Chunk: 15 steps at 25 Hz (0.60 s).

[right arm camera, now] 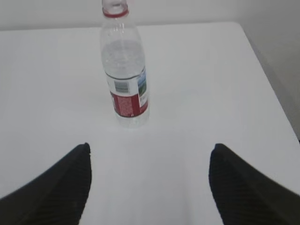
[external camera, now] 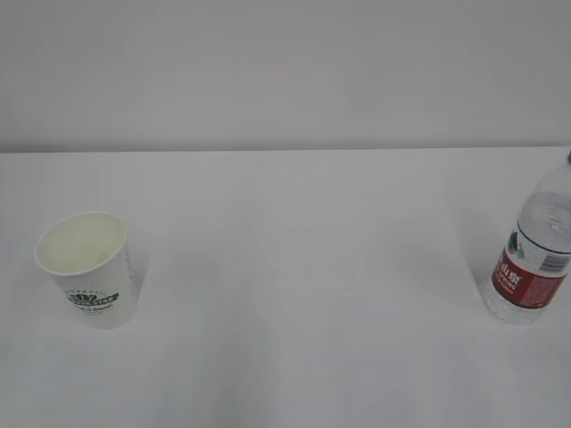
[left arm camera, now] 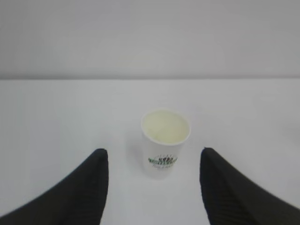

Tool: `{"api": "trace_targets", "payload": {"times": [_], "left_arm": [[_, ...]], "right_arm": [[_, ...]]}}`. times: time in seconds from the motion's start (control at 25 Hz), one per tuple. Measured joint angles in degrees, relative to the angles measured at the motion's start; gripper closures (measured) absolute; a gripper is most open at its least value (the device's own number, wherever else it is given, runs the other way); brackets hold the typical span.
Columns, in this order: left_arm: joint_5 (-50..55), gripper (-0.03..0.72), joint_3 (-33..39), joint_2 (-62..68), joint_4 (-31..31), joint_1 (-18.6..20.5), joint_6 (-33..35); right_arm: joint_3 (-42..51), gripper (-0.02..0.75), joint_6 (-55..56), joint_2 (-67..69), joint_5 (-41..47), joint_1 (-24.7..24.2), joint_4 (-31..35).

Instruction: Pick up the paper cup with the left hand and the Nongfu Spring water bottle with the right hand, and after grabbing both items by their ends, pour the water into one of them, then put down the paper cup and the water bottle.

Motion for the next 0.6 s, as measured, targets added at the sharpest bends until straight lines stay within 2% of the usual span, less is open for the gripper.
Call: {"api": "trace_targets", "payload": {"times": [0.28,0.6], "left_arm": [[-5.66,0.238,0.0,0.25,-1.22,0.0,0.0],[-9.55,0.238,0.0,8.12,-1.07,0.0,0.0]], "right_arm": [[0.0,0.149,0.0,0.0,-5.6,0.0,-0.1],[0.0,0.15,0.0,0.0,-6.18,0.0,-0.23]]}}
